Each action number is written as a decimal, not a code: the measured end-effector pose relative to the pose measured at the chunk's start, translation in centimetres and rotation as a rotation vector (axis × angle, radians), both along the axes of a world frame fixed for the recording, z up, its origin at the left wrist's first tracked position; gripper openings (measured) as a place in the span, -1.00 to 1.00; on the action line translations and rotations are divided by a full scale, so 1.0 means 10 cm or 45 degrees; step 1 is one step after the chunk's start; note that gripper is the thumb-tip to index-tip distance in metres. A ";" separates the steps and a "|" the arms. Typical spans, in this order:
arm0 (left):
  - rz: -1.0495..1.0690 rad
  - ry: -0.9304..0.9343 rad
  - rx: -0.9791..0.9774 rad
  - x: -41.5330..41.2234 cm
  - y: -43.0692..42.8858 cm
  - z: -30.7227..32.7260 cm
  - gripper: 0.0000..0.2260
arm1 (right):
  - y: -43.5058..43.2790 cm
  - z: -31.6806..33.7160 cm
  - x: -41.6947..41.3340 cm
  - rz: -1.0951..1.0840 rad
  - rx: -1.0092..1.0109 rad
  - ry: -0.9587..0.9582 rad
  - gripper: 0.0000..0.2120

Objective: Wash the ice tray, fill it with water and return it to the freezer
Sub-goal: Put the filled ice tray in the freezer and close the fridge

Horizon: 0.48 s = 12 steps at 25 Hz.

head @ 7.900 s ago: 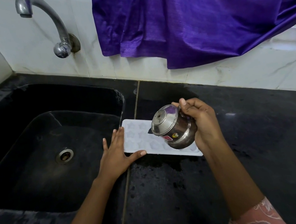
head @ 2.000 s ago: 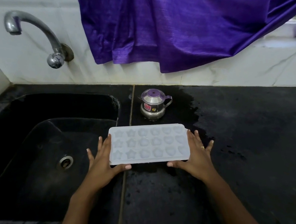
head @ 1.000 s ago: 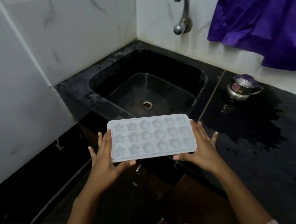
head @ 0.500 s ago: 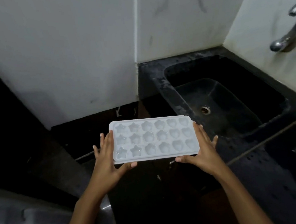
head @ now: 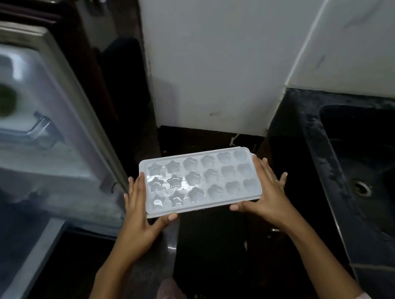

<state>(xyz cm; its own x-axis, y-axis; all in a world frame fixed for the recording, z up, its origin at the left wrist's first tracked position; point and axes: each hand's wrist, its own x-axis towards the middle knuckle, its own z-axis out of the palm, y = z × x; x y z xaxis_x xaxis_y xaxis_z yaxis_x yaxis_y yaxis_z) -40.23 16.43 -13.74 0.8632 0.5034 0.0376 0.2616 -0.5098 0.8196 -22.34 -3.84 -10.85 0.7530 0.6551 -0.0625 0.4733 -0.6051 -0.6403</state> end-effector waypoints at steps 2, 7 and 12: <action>0.090 -0.001 -0.007 -0.22 0.04 -0.01 -0.03 | 0.18 0.01 -0.07 0.106 0.008 0.013 0.19; 0.327 0.020 -0.068 -0.75 0.18 0.00 -0.03 | 0.68 -0.02 -0.29 0.333 0.030 0.066 0.23; 0.481 0.004 -0.074 -1.26 0.45 0.06 -0.05 | 1.27 -0.04 -0.62 0.495 0.039 0.049 0.24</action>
